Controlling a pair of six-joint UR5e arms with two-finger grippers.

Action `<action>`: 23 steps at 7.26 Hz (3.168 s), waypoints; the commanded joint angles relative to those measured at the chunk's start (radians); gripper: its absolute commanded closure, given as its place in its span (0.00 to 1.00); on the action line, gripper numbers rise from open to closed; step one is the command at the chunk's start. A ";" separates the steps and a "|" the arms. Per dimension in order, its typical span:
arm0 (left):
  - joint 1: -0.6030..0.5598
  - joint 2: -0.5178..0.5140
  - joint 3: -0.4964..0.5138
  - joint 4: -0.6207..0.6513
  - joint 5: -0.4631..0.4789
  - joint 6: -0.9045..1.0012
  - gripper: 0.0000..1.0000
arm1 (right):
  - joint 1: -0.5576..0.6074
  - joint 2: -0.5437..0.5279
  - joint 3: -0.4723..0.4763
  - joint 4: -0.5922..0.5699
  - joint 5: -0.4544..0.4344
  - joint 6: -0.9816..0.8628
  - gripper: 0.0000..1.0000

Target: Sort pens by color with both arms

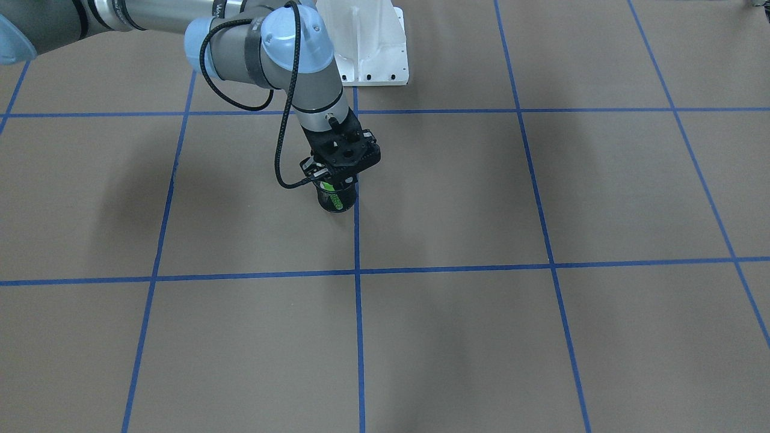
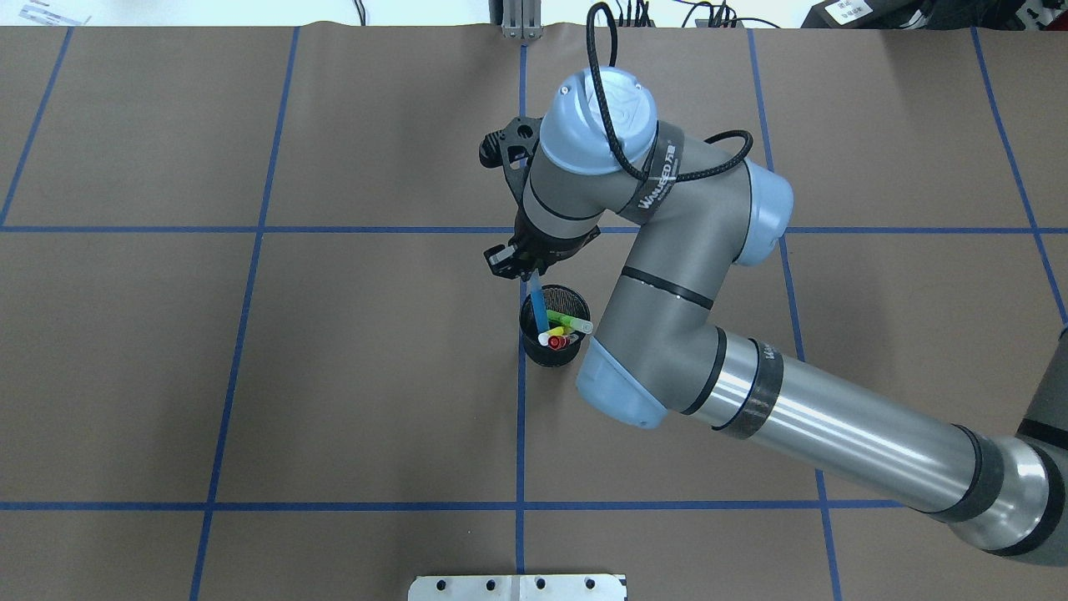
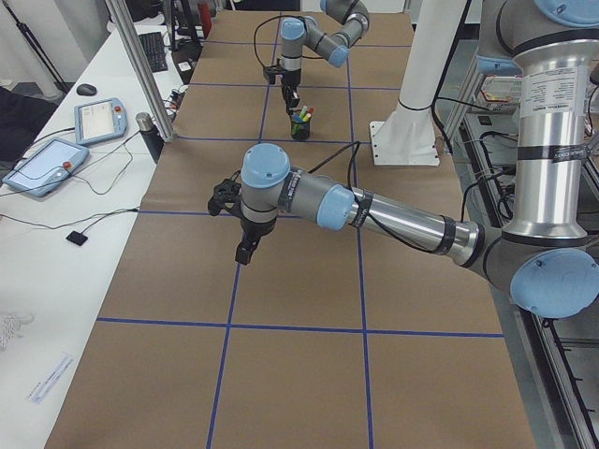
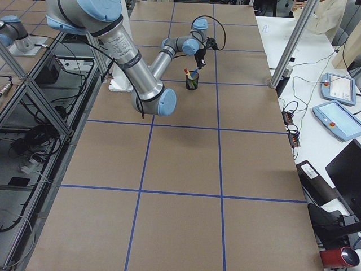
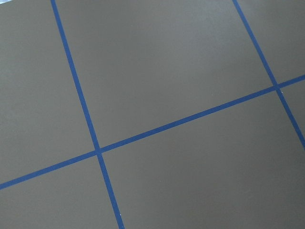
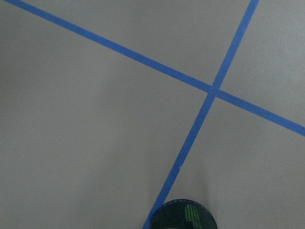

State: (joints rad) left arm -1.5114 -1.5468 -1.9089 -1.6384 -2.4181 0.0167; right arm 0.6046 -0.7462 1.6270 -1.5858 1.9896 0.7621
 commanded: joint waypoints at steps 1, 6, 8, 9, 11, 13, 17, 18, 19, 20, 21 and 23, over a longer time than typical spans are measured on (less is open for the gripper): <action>0.100 -0.086 0.001 0.000 -0.001 -0.159 0.00 | 0.082 0.040 0.016 -0.056 0.084 -0.001 0.86; 0.370 -0.321 -0.007 -0.011 -0.004 -0.624 0.00 | 0.272 0.056 -0.031 -0.098 0.178 0.019 0.85; 0.506 -0.436 0.001 -0.011 0.011 -0.838 0.00 | 0.293 0.065 -0.169 -0.089 0.173 0.008 0.85; 0.543 -0.478 0.005 -0.009 0.014 -0.904 0.00 | 0.291 0.099 -0.256 -0.091 0.178 0.017 0.85; 0.580 -0.531 0.033 -0.009 0.030 -0.946 0.00 | 0.288 0.117 -0.361 -0.091 0.187 0.029 0.84; 0.629 -0.631 0.092 -0.011 0.083 -1.033 0.00 | 0.255 0.133 -0.429 -0.089 0.221 0.132 0.84; 0.637 -0.645 0.106 -0.012 0.085 -1.038 0.00 | 0.184 0.123 -0.472 0.009 0.206 0.222 0.81; 0.637 -0.648 0.106 -0.012 0.085 -1.038 0.00 | 0.185 0.123 -0.470 0.010 0.206 0.224 0.77; 0.639 -0.648 0.108 -0.012 0.085 -1.038 0.00 | 0.185 0.123 -0.464 0.020 0.189 0.220 0.55; 0.643 -0.648 0.111 -0.014 0.085 -1.032 0.00 | 0.185 0.126 -0.463 0.056 0.166 0.226 0.17; 0.654 -0.653 0.111 -0.020 0.086 -1.029 0.00 | 0.190 0.125 -0.441 0.056 0.155 0.217 0.02; 0.709 -0.658 0.111 -0.027 0.089 -1.069 0.00 | 0.254 0.107 -0.397 0.049 0.155 0.064 0.01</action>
State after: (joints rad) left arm -0.8349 -2.2008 -1.7981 -1.6618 -2.3311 -1.0252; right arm 0.8188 -0.6271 1.2046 -1.5336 2.1431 0.9256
